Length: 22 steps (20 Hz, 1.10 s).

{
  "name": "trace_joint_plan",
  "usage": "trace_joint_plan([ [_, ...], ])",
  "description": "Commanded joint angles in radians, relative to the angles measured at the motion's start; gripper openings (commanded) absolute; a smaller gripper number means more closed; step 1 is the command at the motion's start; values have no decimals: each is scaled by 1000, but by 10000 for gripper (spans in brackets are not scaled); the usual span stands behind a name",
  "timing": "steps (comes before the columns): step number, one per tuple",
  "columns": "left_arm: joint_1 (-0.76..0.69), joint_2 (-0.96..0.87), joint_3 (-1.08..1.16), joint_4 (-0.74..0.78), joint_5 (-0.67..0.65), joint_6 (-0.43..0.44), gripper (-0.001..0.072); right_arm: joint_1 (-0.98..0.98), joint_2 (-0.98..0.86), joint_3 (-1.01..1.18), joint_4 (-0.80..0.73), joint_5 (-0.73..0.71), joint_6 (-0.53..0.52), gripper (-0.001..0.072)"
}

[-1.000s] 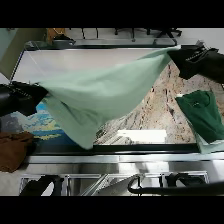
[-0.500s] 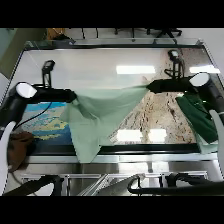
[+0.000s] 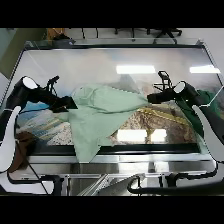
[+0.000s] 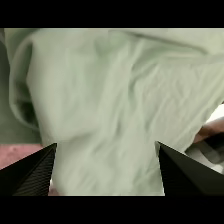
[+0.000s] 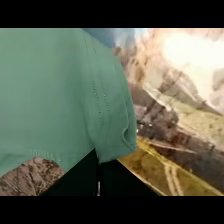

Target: Fold the shirts.

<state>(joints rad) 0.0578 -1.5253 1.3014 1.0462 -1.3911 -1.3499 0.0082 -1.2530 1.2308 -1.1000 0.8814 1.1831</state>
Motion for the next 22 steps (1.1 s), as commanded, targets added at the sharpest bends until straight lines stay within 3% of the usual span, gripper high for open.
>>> trace_joint_plan([
  [1,50,196,-273,1,-66,-34,696,-1,-8,0,-41,10,26,12],
  [7,6,511,-866,-21,197,-122,695,0,-8,0,-22,64,26,12],
  [10,-85,590,-993,-111,385,-122,695,0,-8,0,-22,86,26,12],
  [13,-159,615,-1046,-174,457,-136,694,0,-8,0,-22,108,26,12],
  [14,-183,615,-1052,-204,471,-135,648,0,-8,0,-21,113,26,12],
  [15,-205,615,-1050,-212,484,-135,451,0,-8,0,-21,119,26,12],
  [16,-229,615,-1036,-210,488,-132,130,0,-6,0,-16,126,25,12],
  [17,-246,615,-1008,-206,481,-115,16,0,1,0,-12,132,26,12],
  [22,-153,677,-660,-196,282,-87,14,-46,183,69,81,152,19,11],
])
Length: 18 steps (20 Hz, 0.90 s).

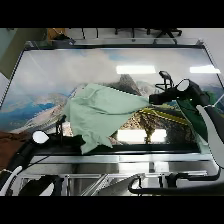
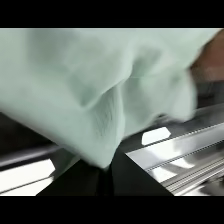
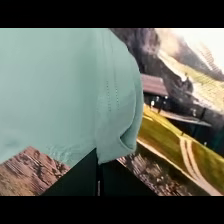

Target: Fold the shirts.

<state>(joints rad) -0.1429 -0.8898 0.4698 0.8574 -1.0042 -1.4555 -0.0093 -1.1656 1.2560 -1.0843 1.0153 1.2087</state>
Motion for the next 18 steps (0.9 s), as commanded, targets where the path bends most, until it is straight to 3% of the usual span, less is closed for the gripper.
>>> trace_joint_plan([
  [1,106,78,282,3,-170,18,15,-55,160,87,120,18,-23,11],
  [5,331,217,785,10,-345,6,15,-125,409,259,281,-11,-142,11],
  [11,469,214,1396,14,-351,16,15,-126,666,372,311,-209,-305,11],
  [15,470,78,1609,14,-385,16,15,-126,650,387,310,-258,-323,11],
  [18,470,-42,1585,9,-411,28,15,-126,547,386,311,-250,-322,11],
])
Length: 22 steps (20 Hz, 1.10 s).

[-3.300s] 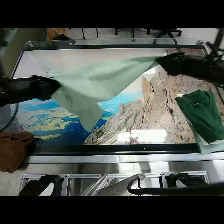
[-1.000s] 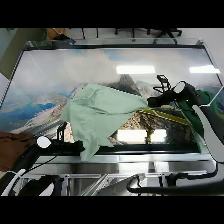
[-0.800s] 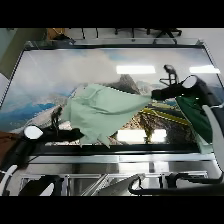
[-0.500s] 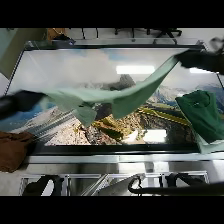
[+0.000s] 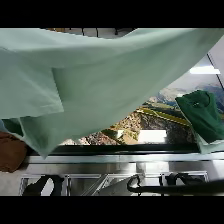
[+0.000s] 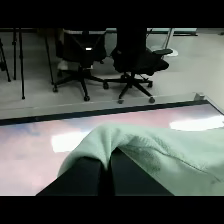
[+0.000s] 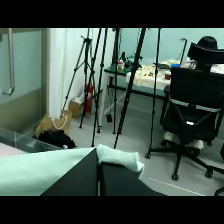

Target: Fold the shirts.

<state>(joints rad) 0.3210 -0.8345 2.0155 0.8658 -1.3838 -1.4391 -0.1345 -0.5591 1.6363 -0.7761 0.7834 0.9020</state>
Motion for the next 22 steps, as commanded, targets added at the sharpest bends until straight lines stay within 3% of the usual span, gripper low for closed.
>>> trace_joint_plan([
  [1,5,-140,-14,-12,-31,33,15,0,-111,6,3,-8,-12,11],
  [3,-3,-246,-130,-62,-28,101,15,0,-243,6,31,41,-13,11],
  [6,-80,-452,-282,-13,14,188,16,0,-492,5,51,79,-12,11],
  [12,-191,-885,-362,32,261,220,16,2,-955,5,148,90,18,12],
  [14,-205,-982,-306,32,252,216,20,2,-1039,5,205,106,18,15],
  [15,-205,-1015,-269,32,215,216,71,0,-1053,5,209,121,18,114],
  [16,-201,-1039,-223,33,156,216,488,-4,-1053,6,201,142,18,259],
  [17,-190,-1048,-184,34,97,215,704,-16,-1037,6,194,178,18,351],
  [18,-179,-1048,-144,38,27,209,704,-31,-1013,6,177,222,19,387],
  [22,-127,-961,-123,222,-197,94,705,-127,-878,-13,-58,436,180,384],
])
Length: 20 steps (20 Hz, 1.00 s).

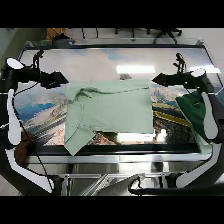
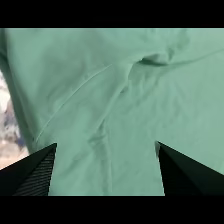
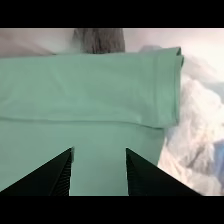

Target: Fold the shirts.

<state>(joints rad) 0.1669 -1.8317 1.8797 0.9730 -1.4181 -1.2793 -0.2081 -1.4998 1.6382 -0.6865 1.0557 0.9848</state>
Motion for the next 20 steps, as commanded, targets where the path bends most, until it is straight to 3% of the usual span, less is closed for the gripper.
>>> trace_joint_plan([
  [1,36,88,-63,131,-172,-66,705,-72,99,-55,-190,217,109,378],
  [7,52,432,-778,135,-64,-7,705,-139,292,-491,-234,224,85,378],
  [10,52,528,-1012,135,34,5,705,-126,303,-619,-217,221,76,378],
  [15,52,598,-1184,134,179,26,705,-44,303,-740,-182,94,58,378],
  [20,-20,526,-1222,131,272,26,704,40,299,-754,-180,5,48,338],
])
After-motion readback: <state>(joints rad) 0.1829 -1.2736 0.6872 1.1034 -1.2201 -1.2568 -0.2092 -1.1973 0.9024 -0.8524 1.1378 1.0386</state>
